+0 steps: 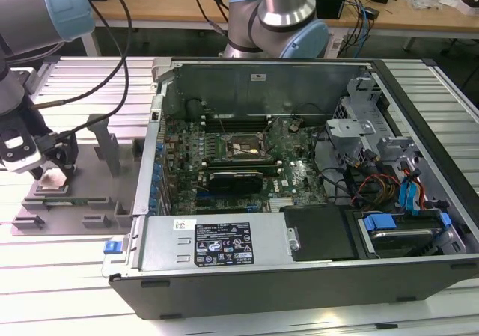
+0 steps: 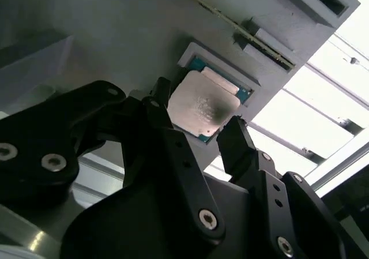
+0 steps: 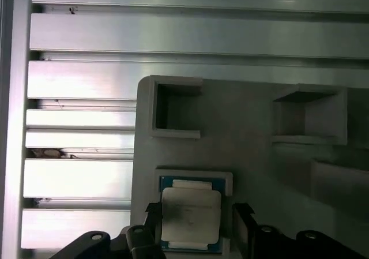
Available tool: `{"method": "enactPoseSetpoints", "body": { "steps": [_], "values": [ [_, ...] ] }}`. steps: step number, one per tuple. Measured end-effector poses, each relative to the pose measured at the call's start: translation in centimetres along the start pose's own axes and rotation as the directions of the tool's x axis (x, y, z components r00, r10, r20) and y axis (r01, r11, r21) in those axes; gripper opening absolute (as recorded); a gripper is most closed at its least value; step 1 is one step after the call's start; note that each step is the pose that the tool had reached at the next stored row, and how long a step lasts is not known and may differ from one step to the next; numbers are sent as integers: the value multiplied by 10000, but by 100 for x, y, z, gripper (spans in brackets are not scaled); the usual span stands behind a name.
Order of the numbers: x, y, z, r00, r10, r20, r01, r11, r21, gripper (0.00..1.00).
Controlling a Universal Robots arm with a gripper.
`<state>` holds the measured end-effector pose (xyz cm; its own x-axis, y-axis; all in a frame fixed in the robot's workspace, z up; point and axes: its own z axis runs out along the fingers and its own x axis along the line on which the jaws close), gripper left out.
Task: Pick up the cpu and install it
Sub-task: 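Pick up the cpu and move it towards the insertion slot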
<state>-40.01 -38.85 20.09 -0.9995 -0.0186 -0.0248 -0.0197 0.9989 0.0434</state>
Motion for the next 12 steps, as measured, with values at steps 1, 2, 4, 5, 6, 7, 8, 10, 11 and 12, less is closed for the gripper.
{"method": "enactPoseSetpoints", "body": {
  "steps": [1, 2, 4, 5, 6, 7, 8, 10, 11, 12],
  "values": [
    [2, 6, 7, 10000, 0, -1, 0, 10000, 0, 60],
    [11, 8, 12, 10000, -1, -3, 1, 10000, 2, 60],
    [40, 9, 20, 10000, 0, -2, 0, 10000, 5, 60],
    [45, 8, 32, 10000, -2, 0, 2, 10000, 5, 60],
    [46, 7, 60, 10000, -3, -4, 3, 10000, 7, 60],
    [47, 6, 80, 10000, -4, -8, 4, 10000, 7, 60],
    [48, 6, 82, 10000, -4, -10, 4, 10000, 7, 60],
    [47, 6, 90, 10000, -4, -8, 4, 10000, 6, 60],
    [47, 6, 97, 10000, -4, -9, 4, 10000, 5, 60],
    [49, 4, 120, 10000, -3, -20, 3, 10000, 10, 60]
  ]
}}
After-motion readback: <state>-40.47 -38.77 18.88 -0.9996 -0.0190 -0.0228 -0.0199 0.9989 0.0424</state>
